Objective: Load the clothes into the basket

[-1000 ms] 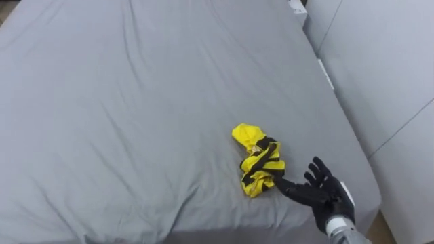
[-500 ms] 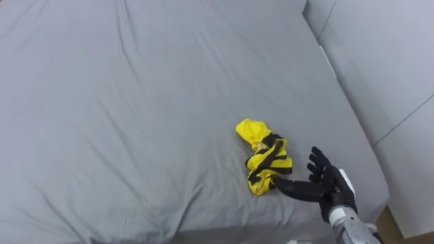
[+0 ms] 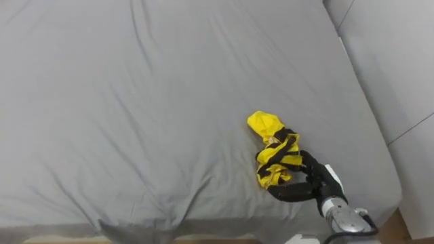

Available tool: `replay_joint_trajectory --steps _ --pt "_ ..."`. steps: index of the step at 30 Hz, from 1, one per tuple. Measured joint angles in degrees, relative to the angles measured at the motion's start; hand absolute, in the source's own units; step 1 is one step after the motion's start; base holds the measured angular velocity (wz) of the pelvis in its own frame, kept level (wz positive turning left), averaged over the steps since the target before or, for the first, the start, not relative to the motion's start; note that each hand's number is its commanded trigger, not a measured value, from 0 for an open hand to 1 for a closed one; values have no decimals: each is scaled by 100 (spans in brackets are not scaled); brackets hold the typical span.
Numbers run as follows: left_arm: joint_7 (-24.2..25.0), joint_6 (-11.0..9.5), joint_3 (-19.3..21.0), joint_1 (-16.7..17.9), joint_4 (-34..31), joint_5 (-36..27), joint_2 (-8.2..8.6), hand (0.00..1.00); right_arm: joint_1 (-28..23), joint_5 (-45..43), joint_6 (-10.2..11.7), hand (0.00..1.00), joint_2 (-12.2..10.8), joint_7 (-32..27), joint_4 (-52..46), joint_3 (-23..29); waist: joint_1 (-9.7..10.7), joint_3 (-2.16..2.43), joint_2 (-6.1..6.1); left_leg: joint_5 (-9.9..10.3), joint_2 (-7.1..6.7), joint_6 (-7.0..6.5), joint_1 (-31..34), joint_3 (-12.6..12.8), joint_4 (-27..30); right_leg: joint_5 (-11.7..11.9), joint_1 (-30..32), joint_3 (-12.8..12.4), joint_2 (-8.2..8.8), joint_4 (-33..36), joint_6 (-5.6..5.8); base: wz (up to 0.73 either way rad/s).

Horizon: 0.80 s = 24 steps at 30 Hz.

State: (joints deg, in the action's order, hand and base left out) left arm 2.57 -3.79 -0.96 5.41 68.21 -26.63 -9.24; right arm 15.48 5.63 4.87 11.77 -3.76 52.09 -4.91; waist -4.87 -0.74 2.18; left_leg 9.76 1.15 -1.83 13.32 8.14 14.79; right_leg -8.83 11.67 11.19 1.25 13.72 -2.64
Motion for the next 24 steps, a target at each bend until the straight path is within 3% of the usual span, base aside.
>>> replay_joint_trajectory --steps 4,11,15,20,24 --pt "48 3 -251 -142 41 -27 -18 0 649 -45 14 0 331 -305 755 6 -59 -69 -117 -74 -53 -49 235 -84 20 2 181 118 74 34 3 16" --pt "48 83 -519 -393 50 -54 -71 0 1549 -51 -1 0 775 -936 1584 253 -302 -114 -198 -119 -101 -105 682 -76 40 4 707 141 142 215 29 0" --pt "30 96 -681 -431 52 -202 -87 0 1779 -95 -3 0 984 -1251 1702 253 -333 -127 -204 -165 -126 -116 789 -67 -39 4 884 113 167 285 32 0" --pt "14 99 -721 -491 37 -233 -100 0 1836 -95 -21 0 1229 -1613 1698 281 -361 -177 -207 -189 -154 -143 957 0 -60 -9 1165 12 202 405 53 -8" --pt "12 97 -736 -509 41 -321 -101 0 1850 -159 -118 0 1288 -1660 1664 291 -359 -200 -193 -238 -186 -164 1045 68 -132 -12 1349 -15 243 465 59 -12"
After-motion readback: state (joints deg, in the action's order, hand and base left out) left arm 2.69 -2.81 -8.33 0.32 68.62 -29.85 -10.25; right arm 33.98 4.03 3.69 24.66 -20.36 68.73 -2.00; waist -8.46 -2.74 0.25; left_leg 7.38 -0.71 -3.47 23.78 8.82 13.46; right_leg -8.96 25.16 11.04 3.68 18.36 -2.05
